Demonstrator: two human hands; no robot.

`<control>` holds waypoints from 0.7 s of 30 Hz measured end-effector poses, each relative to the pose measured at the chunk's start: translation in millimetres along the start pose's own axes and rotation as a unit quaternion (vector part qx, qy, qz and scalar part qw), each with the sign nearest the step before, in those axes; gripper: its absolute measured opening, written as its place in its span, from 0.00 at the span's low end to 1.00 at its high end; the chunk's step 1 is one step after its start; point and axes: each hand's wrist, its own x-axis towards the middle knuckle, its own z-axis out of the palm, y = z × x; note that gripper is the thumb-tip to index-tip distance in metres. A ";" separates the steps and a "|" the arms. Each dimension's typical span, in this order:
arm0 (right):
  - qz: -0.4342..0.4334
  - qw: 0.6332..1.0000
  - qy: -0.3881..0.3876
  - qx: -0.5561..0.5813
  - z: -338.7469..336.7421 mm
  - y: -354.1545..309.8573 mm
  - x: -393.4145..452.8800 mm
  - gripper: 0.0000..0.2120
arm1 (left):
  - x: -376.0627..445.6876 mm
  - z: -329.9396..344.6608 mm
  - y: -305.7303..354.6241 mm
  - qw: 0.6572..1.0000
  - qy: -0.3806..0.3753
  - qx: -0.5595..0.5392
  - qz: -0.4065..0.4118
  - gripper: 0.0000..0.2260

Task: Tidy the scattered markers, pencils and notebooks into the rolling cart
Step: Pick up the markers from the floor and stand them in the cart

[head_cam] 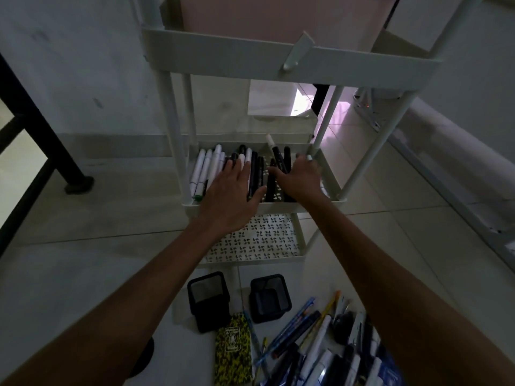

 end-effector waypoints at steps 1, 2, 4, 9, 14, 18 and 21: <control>-0.030 0.998 0.034 -0.040 -3.6 4.0 -3.5 0.35 | -0.1 0.2 -0.4 1.000 0.000 0.010 0.006 0.34; -0.060 0.993 0.061 -0.076 -5.5 10.2 -4.3 0.36 | 0.0 0.2 -0.3 1.000 -0.002 0.019 0.019 0.33; -0.086 0.987 0.052 -0.127 -11.4 17.2 -8.6 0.37 | 0.2 -0.9 0.3 0.998 -0.024 0.033 0.043 0.31; -0.032 0.990 -0.051 -0.124 1.3 7.6 -12.6 0.34 | -3.7 -3.1 2.9 0.996 -0.064 0.032 0.047 0.32; -0.089 0.990 -0.024 -0.110 5.1 -7.2 -17.6 0.28 | -1.6 -1.7 -4.4 0.995 -0.040 0.060 0.062 0.31; -0.098 0.973 -0.074 -0.196 -2.9 6.1 -16.0 0.25 | -3.2 -3.0 -2.3 0.994 -0.049 0.070 0.072 0.29; -0.049 0.980 -0.078 -0.178 -3.4 -1.2 -19.7 0.22 | 1.6 -5.5 5.0 0.992 -0.047 0.100 0.058 0.27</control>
